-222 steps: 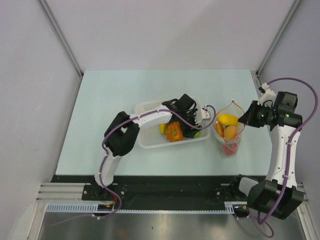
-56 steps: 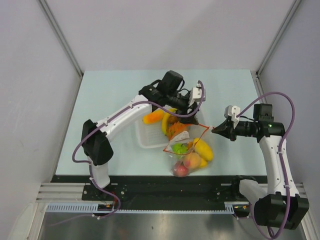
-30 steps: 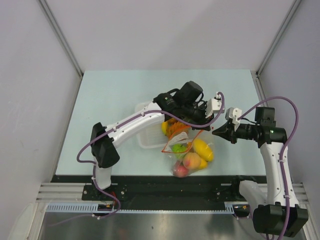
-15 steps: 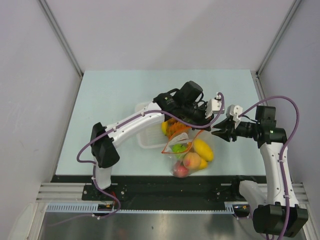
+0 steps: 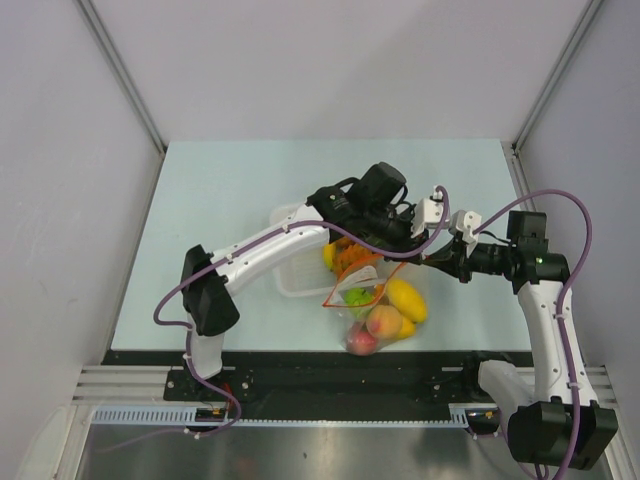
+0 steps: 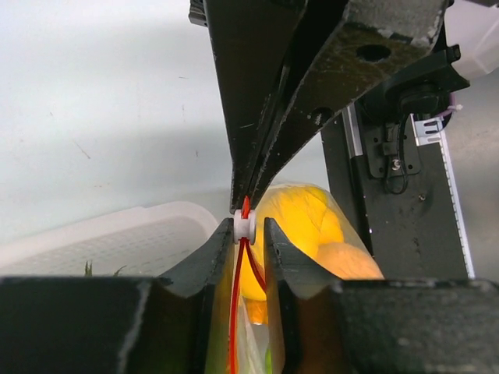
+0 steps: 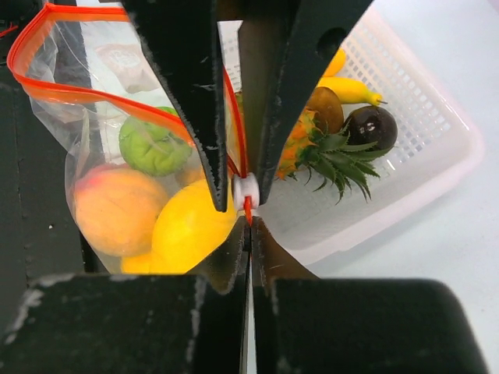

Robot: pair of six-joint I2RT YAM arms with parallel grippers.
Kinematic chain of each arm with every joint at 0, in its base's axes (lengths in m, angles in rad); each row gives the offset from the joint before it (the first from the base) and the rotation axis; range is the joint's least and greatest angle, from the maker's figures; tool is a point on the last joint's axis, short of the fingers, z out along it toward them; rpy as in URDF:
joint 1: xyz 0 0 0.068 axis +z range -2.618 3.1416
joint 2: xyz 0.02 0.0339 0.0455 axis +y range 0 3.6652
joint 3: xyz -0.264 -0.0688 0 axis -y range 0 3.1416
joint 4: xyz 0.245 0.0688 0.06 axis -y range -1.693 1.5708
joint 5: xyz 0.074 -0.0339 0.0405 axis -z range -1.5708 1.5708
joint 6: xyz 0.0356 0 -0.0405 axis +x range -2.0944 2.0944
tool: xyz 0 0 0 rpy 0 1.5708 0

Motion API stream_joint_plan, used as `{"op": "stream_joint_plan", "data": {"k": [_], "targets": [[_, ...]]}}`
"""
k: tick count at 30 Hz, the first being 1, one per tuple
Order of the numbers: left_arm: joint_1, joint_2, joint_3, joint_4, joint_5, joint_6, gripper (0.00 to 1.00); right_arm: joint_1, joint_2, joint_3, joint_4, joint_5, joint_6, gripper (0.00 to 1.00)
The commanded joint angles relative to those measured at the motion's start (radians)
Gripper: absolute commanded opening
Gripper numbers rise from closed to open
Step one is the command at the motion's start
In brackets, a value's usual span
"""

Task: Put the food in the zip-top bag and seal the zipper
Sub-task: Zip the zipper food storage bag at the center of the board.

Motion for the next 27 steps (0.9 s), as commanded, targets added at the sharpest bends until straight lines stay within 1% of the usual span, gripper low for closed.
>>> {"op": "stream_joint_plan", "data": {"k": [1,5,7,8,10,11,13,18,27], "targets": [[-0.007,-0.035,0.022,0.037,-0.001,0.005,0.27,0.005,-0.009,0.012,0.015,-0.025,-0.014,0.00],[-0.010,-0.032,0.034,0.051,-0.018,-0.013,0.39,0.005,-0.012,0.012,0.015,-0.025,-0.005,0.00],[-0.012,-0.024,0.047,0.040,-0.021,-0.015,0.39,0.005,-0.017,0.012,0.015,-0.024,-0.002,0.00],[-0.012,-0.020,0.050,0.034,-0.021,-0.013,0.31,0.005,-0.018,0.012,0.013,-0.022,0.001,0.00],[-0.012,-0.015,0.054,0.007,-0.024,-0.002,0.21,0.002,-0.020,0.014,0.015,-0.019,0.003,0.00],[-0.012,-0.013,0.054,-0.006,-0.029,0.004,0.14,0.000,-0.024,0.014,0.013,-0.018,0.003,0.00],[-0.010,-0.012,0.051,-0.048,-0.041,0.022,0.10,-0.014,-0.027,0.015,0.013,-0.016,0.009,0.00],[0.018,-0.047,-0.004,-0.099,-0.052,0.025,0.08,-0.038,-0.034,0.020,0.010,-0.019,0.027,0.00],[0.059,-0.145,-0.122,-0.144,-0.077,0.060,0.10,-0.070,-0.046,0.006,0.007,-0.021,0.040,0.00]]}}
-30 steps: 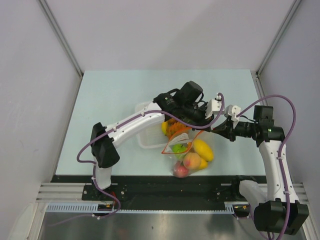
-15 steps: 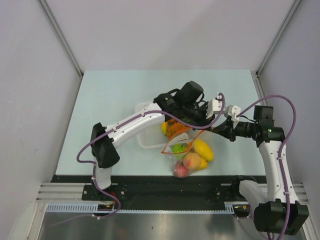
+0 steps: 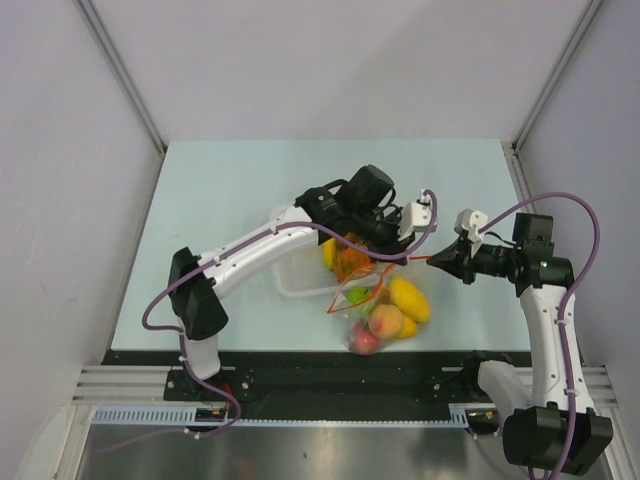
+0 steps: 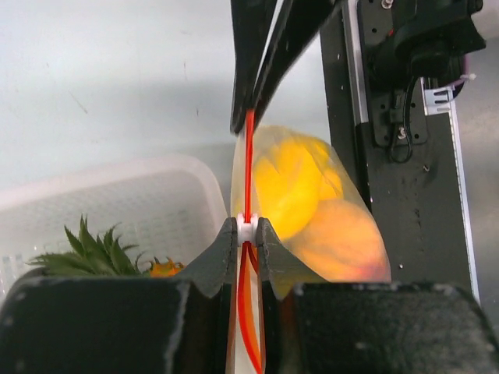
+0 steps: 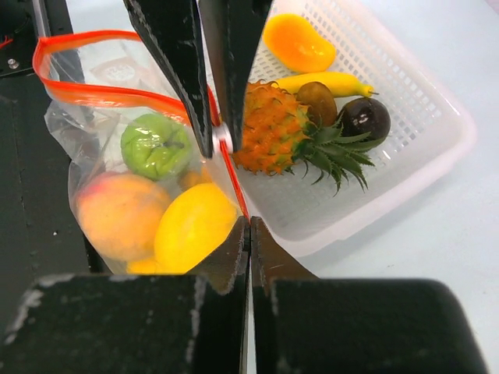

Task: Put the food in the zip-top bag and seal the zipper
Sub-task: Zip the zipper food storage bag at the center of the board.

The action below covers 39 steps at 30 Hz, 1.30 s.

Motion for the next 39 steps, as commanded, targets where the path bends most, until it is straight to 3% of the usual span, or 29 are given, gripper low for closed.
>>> {"op": "stream_joint_plan", "data": {"k": [1,7,11,13,14,17,20,25,26,28,29,32,39], "targets": [[0.036,-0.100,-0.053,-0.109,-0.043,0.051,0.10,-0.028,-0.025,0.006,0.023,-0.015,0.010,0.00],[0.047,-0.181,-0.145,-0.112,-0.073,0.099,0.11,-0.051,-0.029,0.006,0.017,-0.013,0.008,0.00],[0.042,-0.174,-0.124,-0.092,-0.058,0.082,0.07,-0.048,-0.037,0.017,0.014,-0.052,0.002,0.00],[0.030,-0.160,-0.079,-0.094,-0.053,0.086,0.06,-0.039,-0.039,0.034,0.006,-0.062,0.001,0.34],[0.024,-0.143,-0.062,-0.095,-0.052,0.091,0.06,-0.022,-0.043,0.038,0.009,-0.069,0.001,0.59],[-0.001,-0.120,-0.009,-0.098,-0.046,0.109,0.06,0.039,-0.054,0.040,0.043,-0.047,0.024,0.82],[-0.021,-0.099,0.027,-0.103,-0.034,0.120,0.07,0.110,-0.071,0.022,0.126,0.005,0.088,0.83],[-0.037,-0.080,0.039,-0.105,-0.017,0.128,0.07,0.214,-0.065,-0.001,0.201,0.092,0.102,0.78],[-0.041,-0.079,0.041,-0.105,-0.020,0.129,0.07,0.226,-0.063,-0.008,0.204,0.103,0.102,0.73],[-0.041,-0.079,0.042,-0.109,-0.020,0.129,0.07,0.252,-0.048,-0.005,0.190,0.132,0.090,0.56],[-0.042,-0.080,0.038,-0.114,-0.023,0.126,0.07,0.257,-0.040,0.000,0.178,0.140,0.065,0.34],[-0.041,-0.106,-0.001,-0.129,-0.041,0.126,0.07,0.260,-0.022,0.015,0.140,0.178,0.050,0.00],[-0.013,-0.238,-0.203,-0.141,-0.093,0.135,0.12,0.200,-0.043,0.017,0.126,0.180,0.048,0.00]]}}
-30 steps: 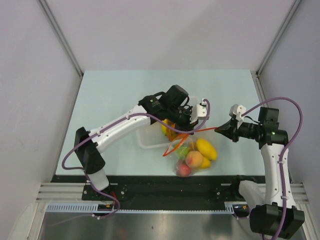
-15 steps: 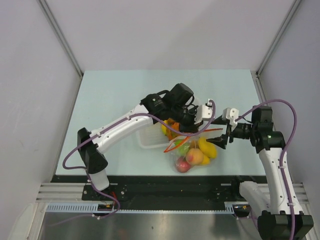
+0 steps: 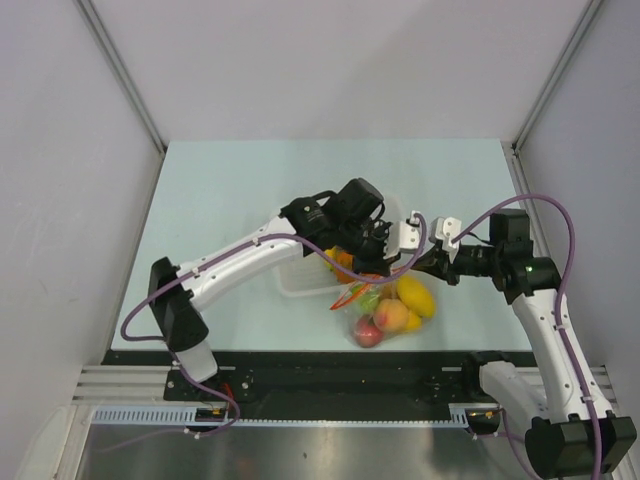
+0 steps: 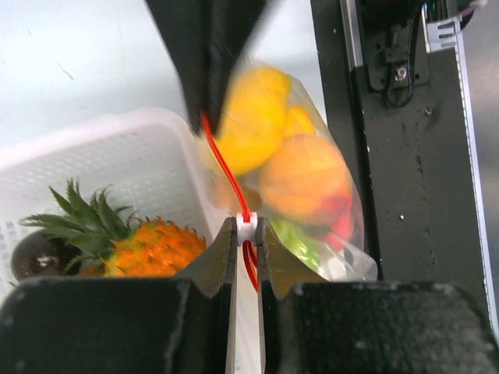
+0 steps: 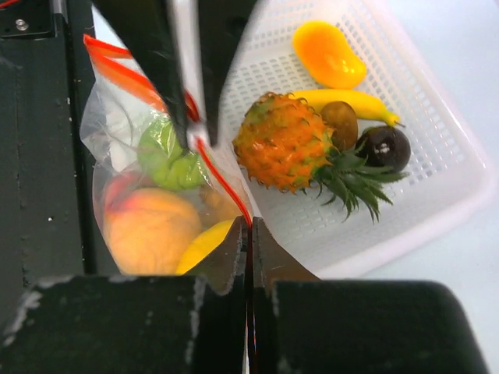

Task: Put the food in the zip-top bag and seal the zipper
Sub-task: Zip the zipper food storage bag at the center of the board, then place the zipper food storage bag at the center of the board.

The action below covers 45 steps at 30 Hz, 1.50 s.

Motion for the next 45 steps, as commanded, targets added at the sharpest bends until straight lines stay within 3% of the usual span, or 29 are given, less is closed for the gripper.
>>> {"op": "stream_joint_plan", "data": {"k": [1,11,19,22,23,25,26,29,30,34,38,43,45], "targets": [[0.025,-0.133,-0.112,-0.056,-0.033,0.024,0.12,-0.067,-0.014,0.025,-0.010,0.024,-0.031,0.00],[0.172,-0.276,-0.245,-0.213,-0.068,0.137,0.14,-0.142,-0.012,0.051,-0.091,0.005,-0.094,0.00],[0.237,-0.369,-0.339,-0.235,-0.091,0.177,0.16,-0.168,-0.014,0.093,-0.114,-0.001,-0.066,0.00],[0.237,-0.383,-0.344,-0.212,-0.079,0.150,0.23,-0.170,-0.017,0.120,-0.113,-0.013,-0.026,0.00],[0.237,-0.385,-0.337,-0.204,-0.062,0.136,0.35,-0.170,-0.018,0.131,-0.110,-0.018,-0.005,0.00],[0.237,-0.382,-0.314,-0.189,-0.039,0.098,0.48,-0.173,-0.022,0.173,-0.101,-0.024,0.069,0.00],[0.237,-0.380,-0.305,-0.181,-0.016,0.086,0.63,-0.176,-0.023,0.189,-0.099,-0.028,0.087,0.00],[0.237,-0.391,-0.288,-0.119,0.002,0.030,0.92,-0.199,-0.041,0.251,-0.101,-0.033,0.167,0.00],[0.237,-0.394,-0.288,-0.100,0.006,0.018,0.97,-0.214,-0.046,0.266,-0.095,-0.031,0.211,0.00],[0.269,-0.388,-0.273,-0.005,0.038,-0.074,1.00,-0.295,-0.042,0.338,-0.100,-0.094,0.262,0.00],[0.364,-0.340,-0.224,0.065,0.070,-0.198,1.00,-0.300,-0.035,0.367,-0.133,-0.142,0.264,0.00],[0.470,-0.301,-0.181,0.185,0.009,-0.336,0.99,-0.272,-0.060,0.338,-0.144,-0.209,0.287,0.00],[0.479,-0.296,-0.181,0.208,-0.028,-0.350,1.00,-0.211,-0.071,0.303,-0.075,-0.202,0.380,0.00]]}}
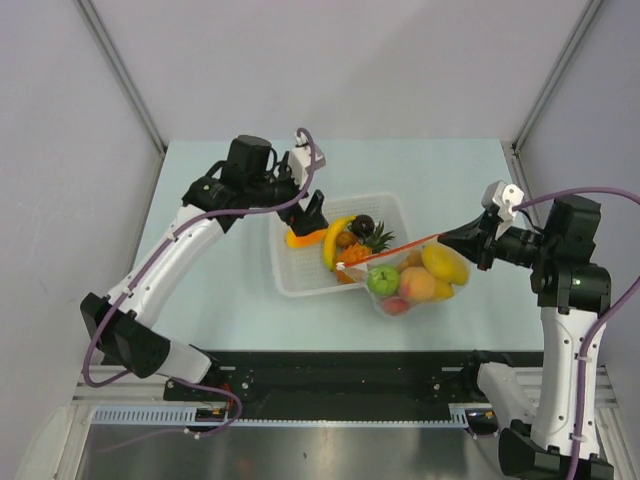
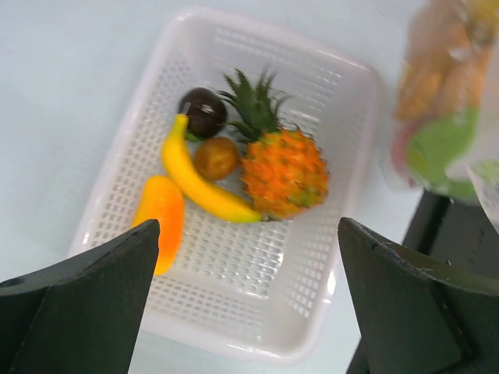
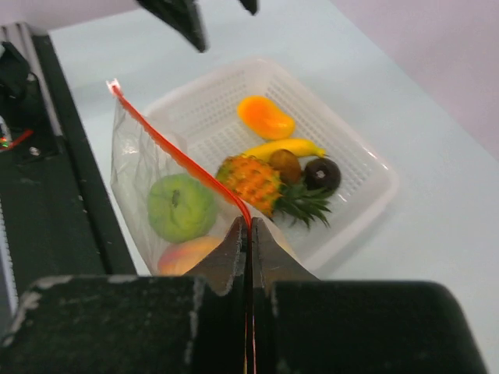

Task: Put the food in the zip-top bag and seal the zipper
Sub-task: Place the zipper food storage bag at the center of the board.

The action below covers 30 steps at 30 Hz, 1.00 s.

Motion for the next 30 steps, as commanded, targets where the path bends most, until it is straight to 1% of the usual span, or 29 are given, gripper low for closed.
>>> {"op": "stream_joint_plan", "data": {"k": [1,2,3,4,5,6,9,12,13,14,16,17,19,20,21,22,25,26,29,30], "targets": [[0.041,0.010,0.035,0.121,-0.054,-0.129,1.00,0.102,-0.039,-0.044,0.104,-0.058,0.160,0.00],[0.046,0.012,0.032,0.124,-0.056,-0.132,1.00,0.133,-0.047,-0.061,0.158,-0.026,0.194,0.00],[0.051,0.012,0.029,0.121,-0.057,-0.135,1.00,0.214,-0.051,-0.080,0.173,-0.009,0.231,0.00],[0.058,0.012,0.021,0.121,-0.056,-0.142,1.00,0.250,-0.057,-0.090,0.184,0.015,0.247,0.00],[0.060,0.006,0.015,0.121,-0.056,-0.146,1.00,0.282,-0.061,-0.100,0.251,0.088,0.285,0.00],[0.060,0.001,0.006,0.129,-0.056,-0.150,1.00,0.311,-0.056,-0.107,0.281,0.115,0.364,0.00],[0.067,-0.016,-0.021,0.135,-0.054,-0.147,1.00,0.314,-0.012,-0.061,0.336,0.134,0.432,0.00],[0.072,-0.027,-0.036,0.138,-0.051,-0.133,1.00,0.278,0.056,0.045,0.388,0.132,0.504,0.00],[0.074,-0.028,-0.039,0.139,-0.050,-0.132,1.00,0.256,0.073,0.068,0.407,0.129,0.565,0.00],[0.074,-0.028,-0.039,0.141,-0.048,-0.130,1.00,0.215,0.109,0.108,0.443,0.131,0.589,0.00],[0.077,-0.022,-0.033,0.149,-0.037,-0.121,1.00,0.160,0.151,0.142,0.463,0.143,0.622,0.00],[0.077,-0.018,-0.028,0.153,-0.034,-0.119,1.00,0.109,0.203,0.169,0.477,0.164,0.626,0.00],[0.077,-0.001,-0.008,0.155,-0.027,-0.119,1.00,0.060,0.255,0.201,0.508,0.199,0.650,0.00],[0.078,0.007,-0.001,0.153,-0.022,-0.119,1.00,0.002,0.278,0.230,0.528,0.204,0.653,0.00],[0.081,0.013,0.016,0.152,-0.011,-0.116,1.00,-0.017,0.324,0.246,0.537,0.213,0.653,0.00],[0.084,0.022,0.022,0.153,-0.001,-0.116,1.00,-0.032,0.343,0.260,0.546,0.241,0.647,0.00],[0.090,0.035,0.032,0.164,0.015,-0.110,1.00,-0.080,0.409,0.275,0.603,0.273,0.555,0.00],[0.095,0.039,0.035,0.168,0.018,-0.107,1.00,-0.093,0.432,0.275,0.618,0.281,0.494,0.00],[0.100,0.061,0.048,0.167,0.029,-0.107,1.00,-0.113,0.545,0.303,0.671,0.319,0.407,0.00],[0.101,0.065,0.058,0.164,0.032,-0.106,1.00,-0.129,0.577,0.335,0.684,0.330,0.396,0.00]]}}
